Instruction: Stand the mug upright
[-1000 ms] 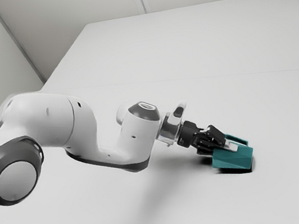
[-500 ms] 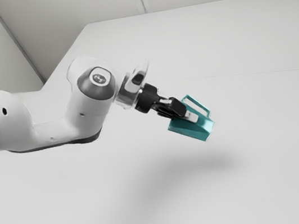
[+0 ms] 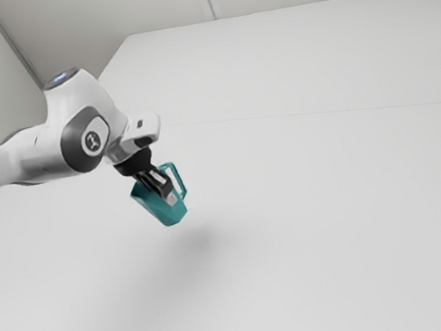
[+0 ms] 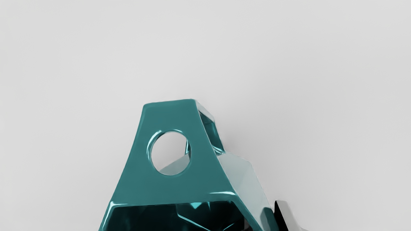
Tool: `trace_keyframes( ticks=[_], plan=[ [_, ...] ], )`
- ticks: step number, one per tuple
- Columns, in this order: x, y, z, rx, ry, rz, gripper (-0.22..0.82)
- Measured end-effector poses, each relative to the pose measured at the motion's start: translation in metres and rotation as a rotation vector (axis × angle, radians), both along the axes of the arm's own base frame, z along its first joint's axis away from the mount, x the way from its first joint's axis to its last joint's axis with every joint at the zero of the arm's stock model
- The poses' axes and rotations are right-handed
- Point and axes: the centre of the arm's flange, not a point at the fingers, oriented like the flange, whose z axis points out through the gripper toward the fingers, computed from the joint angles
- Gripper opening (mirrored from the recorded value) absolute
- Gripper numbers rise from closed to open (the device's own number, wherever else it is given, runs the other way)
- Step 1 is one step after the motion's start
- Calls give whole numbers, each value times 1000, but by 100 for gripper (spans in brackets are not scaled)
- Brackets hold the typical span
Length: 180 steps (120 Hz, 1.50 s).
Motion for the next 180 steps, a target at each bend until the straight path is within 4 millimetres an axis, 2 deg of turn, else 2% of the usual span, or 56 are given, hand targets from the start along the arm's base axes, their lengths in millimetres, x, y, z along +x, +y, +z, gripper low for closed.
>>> trace_keyframes(
  ticks=[21, 58, 111, 138, 157, 180],
  plan=[
    [-6, 5, -17, 112, 28, -3, -18],
    [0, 7, -58, 173, 35, 30, -18],
    [12, 1, -77, 163, -20, 88, -18],
    [10, -1, -89, 160, -15, 104, -18],
    [11, -1, -90, 158, -19, 115, -18],
    [11, -1, -90, 149, -18, 120, -4]
  ],
)
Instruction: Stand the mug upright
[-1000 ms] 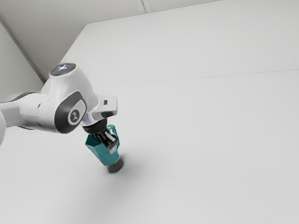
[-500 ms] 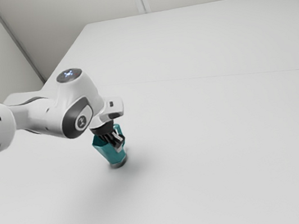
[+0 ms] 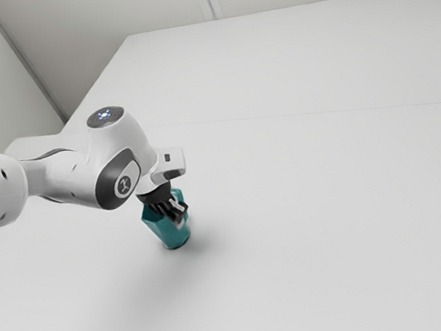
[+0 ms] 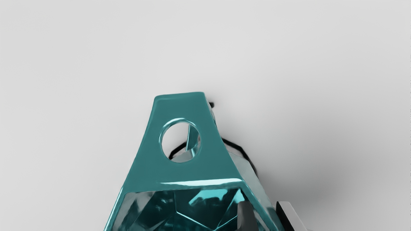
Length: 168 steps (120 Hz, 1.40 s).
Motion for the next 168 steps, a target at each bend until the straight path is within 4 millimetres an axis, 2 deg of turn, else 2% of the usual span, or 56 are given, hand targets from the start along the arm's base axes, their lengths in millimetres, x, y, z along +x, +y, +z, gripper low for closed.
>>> trace_keyframes(
  ticks=[40, 65, 85, 104, 117, 143, 154, 161, 168],
  plan=[
    [1, 0, 3, -3, -5, -7, 18],
    [1, 2, 15, -3, -23, -10, 32],
    [-1, 4, 35, -3, -56, -12, 39],
    [-1, 0, 69, -4, -108, -20, 43],
    [20, 2, 109, -5, -144, -12, 47],
    [96, 21, 184, -10, -120, 54, 56],
    [117, 49, 193, -29, -65, 125, 57],
    [119, 64, 199, -46, -37, 162, 58],
    [117, 66, 199, -57, -2, 177, 59]
  ],
)
